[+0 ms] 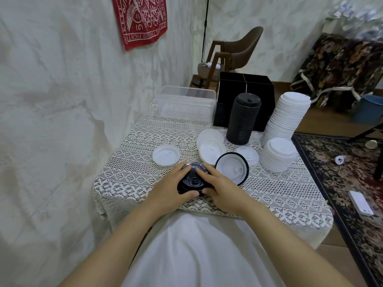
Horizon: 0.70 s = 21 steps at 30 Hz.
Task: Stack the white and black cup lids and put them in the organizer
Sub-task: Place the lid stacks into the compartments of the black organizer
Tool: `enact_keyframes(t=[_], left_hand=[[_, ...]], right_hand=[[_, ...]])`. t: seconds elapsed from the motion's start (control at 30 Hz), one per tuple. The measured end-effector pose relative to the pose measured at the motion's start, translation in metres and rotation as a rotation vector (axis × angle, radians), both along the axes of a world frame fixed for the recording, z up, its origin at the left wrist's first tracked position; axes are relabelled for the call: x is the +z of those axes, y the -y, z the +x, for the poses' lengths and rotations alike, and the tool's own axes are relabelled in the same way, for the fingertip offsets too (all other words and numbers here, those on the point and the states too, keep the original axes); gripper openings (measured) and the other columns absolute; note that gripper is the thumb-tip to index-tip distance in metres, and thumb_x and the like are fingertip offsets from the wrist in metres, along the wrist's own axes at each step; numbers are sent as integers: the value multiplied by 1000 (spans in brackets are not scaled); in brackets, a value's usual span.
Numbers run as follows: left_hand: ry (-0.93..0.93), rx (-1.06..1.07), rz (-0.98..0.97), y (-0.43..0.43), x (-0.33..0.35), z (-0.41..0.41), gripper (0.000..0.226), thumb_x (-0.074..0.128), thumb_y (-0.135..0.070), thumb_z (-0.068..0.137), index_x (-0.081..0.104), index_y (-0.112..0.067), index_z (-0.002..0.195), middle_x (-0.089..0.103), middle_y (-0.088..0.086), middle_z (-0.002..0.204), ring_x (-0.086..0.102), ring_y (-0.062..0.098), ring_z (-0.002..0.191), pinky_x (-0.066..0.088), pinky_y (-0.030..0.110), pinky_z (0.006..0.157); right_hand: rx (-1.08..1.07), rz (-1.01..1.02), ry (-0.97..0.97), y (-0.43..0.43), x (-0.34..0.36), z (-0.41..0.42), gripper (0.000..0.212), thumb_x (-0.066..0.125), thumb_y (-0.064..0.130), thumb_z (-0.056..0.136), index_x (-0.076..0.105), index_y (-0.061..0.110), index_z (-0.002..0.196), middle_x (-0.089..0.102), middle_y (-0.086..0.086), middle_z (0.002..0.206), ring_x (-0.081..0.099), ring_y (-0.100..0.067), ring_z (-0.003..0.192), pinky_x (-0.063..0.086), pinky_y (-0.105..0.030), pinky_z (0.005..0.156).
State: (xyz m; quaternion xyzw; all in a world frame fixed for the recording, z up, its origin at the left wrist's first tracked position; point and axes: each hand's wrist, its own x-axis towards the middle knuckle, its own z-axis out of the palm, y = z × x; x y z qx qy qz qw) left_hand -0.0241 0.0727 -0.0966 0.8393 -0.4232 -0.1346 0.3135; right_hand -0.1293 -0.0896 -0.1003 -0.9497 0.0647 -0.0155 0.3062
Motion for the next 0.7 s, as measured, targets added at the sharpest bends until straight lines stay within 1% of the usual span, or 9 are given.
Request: enact_keyframes(t=[0.1, 0.17, 0.23, 0.3, 0.4, 0.5, 0.57, 0.63, 0.7], left_hand=[[15, 11, -5, 0, -2, -1, 83, 72, -44, 82, 29, -28, 151, 18, -16, 158, 22, 5, 143, 26, 30, 115], [10, 23, -14, 0, -2, -1, 83, 73, -44, 81, 30, -28, 150, 20, -16, 157, 25, 5, 142, 27, 30, 115], [11, 27, -20, -1, -2, -2, 82, 73, -44, 81, 31, -29, 149, 21, -16, 157, 25, 5, 142, 27, 30, 115], [9, 26, -15, -1, -2, -2, 82, 72, -46, 81, 30, -30, 150, 20, -16, 157, 24, 6, 142, 26, 31, 115], [-3, 36, 0, -2, -1, -2, 81, 72, -46, 82, 29, -33, 149, 18, -19, 157, 25, 6, 141, 26, 30, 113], [-1, 41, 8, -2, 0, -3, 81, 71, -46, 82, 28, -34, 149, 18, -19, 157, 25, 6, 141, 26, 30, 113], [1, 41, 10, -2, -1, -2, 81, 70, -47, 82, 28, -34, 149, 17, -19, 157, 25, 6, 142, 26, 31, 113], [1, 41, 10, -2, -1, -2, 81, 70, -48, 82, 28, -35, 150, 17, -20, 157, 25, 5, 141, 26, 30, 112], [-2, 38, 7, -2, -1, -2, 81, 70, -48, 82, 28, -35, 150, 17, -20, 157, 25, 5, 141, 26, 29, 112]], right_hand=[[0, -13, -6, -3, 5, -2, 62, 52, 14, 100, 24, 19, 155, 3, 5, 164, 14, -15, 150, 19, -29, 120], [-3, -39, 15, -5, 8, -7, 63, 52, 17, 100, 22, 20, 155, 2, 6, 164, 13, -11, 149, 16, -20, 117], [-60, -45, 98, -5, 11, -13, 63, 54, 20, 99, 25, 23, 154, 9, 10, 162, 15, -2, 145, 13, -11, 110], [-212, -16, 270, 0, 15, -19, 57, 58, 18, 96, 37, 22, 149, 25, 11, 156, 22, 2, 138, 16, -13, 109], [-530, -29, 442, 19, 13, -25, 51, 64, 13, 90, 50, 12, 139, 45, -4, 145, 39, -18, 135, 26, -24, 108], [-703, -13, 306, 36, 5, -34, 62, 68, 27, 88, 42, 11, 142, 42, -9, 144, 37, -27, 134, 30, -34, 107], [-703, -12, 174, 40, -1, -39, 79, 70, 41, 84, 33, 12, 147, 37, -7, 149, 33, -27, 138, 29, -41, 111], [-658, -68, 71, 39, -6, -40, 94, 73, 53, 79, 26, 13, 151, 35, -4, 153, 33, -25, 140, 28, -41, 113], [-669, -88, 82, 40, -10, -40, 96, 76, 53, 76, 29, 14, 150, 40, -5, 151, 39, -26, 136, 31, -41, 112]])
